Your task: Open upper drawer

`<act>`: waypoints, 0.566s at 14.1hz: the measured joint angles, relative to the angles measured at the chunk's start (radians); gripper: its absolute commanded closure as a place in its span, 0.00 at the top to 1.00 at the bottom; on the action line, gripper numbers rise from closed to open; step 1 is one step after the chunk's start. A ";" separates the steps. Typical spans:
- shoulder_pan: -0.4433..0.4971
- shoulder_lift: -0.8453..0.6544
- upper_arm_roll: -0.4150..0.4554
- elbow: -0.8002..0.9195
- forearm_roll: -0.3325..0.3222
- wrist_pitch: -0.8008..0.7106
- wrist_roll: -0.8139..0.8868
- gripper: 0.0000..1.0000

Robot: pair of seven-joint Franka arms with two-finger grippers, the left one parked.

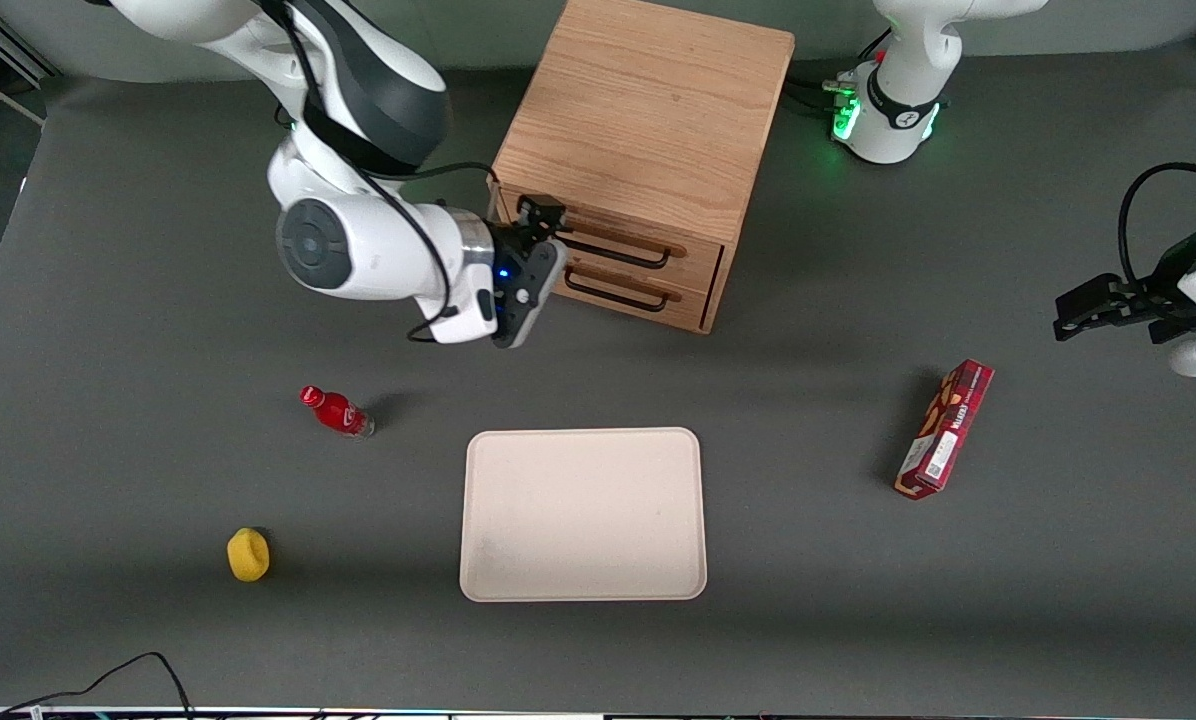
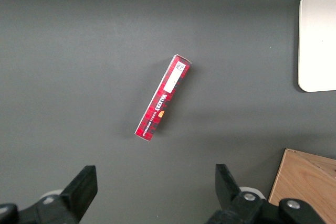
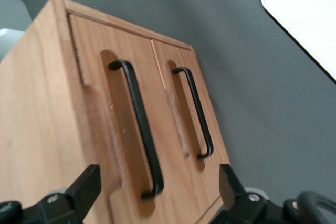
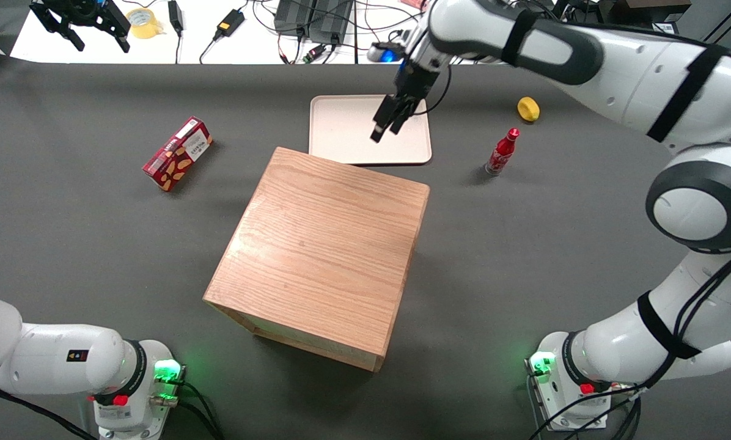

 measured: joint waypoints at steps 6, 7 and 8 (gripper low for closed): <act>0.007 0.092 0.082 0.004 -0.080 0.074 0.027 1.00; 0.008 0.106 0.096 0.004 -0.105 0.084 0.048 1.00; 0.009 0.121 0.108 0.004 -0.120 0.098 0.064 1.00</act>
